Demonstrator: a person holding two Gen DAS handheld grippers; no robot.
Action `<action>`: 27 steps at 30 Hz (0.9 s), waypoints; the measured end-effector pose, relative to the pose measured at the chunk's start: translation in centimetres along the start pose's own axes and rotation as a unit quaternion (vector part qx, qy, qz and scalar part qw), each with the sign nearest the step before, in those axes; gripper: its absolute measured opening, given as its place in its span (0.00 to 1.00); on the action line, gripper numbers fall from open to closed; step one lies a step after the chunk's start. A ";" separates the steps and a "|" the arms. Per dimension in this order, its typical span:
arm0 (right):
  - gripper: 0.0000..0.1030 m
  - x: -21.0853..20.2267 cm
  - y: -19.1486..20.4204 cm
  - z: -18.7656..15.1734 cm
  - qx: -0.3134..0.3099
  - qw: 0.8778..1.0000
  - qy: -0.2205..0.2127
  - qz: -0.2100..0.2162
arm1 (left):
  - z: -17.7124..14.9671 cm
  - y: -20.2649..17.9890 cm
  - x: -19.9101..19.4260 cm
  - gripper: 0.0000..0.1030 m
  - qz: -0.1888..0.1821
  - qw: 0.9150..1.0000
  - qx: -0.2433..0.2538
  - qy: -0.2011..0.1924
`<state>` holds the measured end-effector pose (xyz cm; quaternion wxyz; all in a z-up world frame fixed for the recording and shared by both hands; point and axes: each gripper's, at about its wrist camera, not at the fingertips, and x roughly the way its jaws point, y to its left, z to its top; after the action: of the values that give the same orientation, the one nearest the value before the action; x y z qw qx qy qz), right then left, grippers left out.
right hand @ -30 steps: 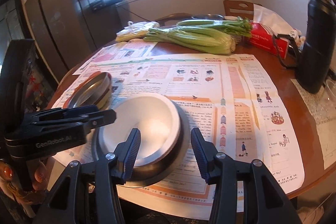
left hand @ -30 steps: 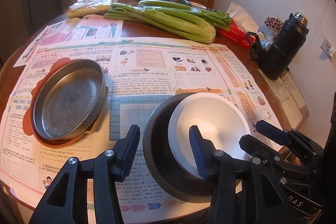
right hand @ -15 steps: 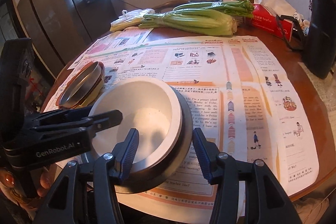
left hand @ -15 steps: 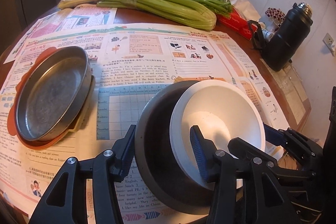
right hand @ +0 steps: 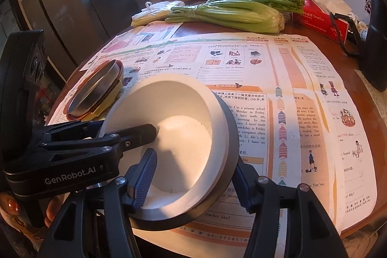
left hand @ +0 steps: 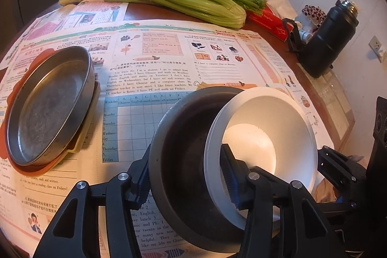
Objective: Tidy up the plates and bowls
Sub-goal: 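Close the left tool on the steel bowl rim holding the nested bowls, then carry the nested bowls onto the steel pan atop the plate stack with the left tool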
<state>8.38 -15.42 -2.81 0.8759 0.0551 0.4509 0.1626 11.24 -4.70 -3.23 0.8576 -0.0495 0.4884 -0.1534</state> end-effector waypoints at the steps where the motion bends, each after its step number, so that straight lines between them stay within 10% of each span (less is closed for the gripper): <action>1: 0.58 0.0 0.0 0.0 0.000 1.000 -0.001 0.000 | 0.0 0.0 0.0 0.51 -0.001 1.000 0.000 0.000; 27: 0.58 -1.8 2.6 2.8 -0.013 0.999 -0.031 0.024 | 1.9 2.1 -5.1 0.51 -0.002 0.998 -0.003 -0.061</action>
<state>9.07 -13.42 0.92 0.8861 0.0594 0.4196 0.1879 10.88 -1.25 1.47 0.8854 -0.0628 0.4353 -0.1503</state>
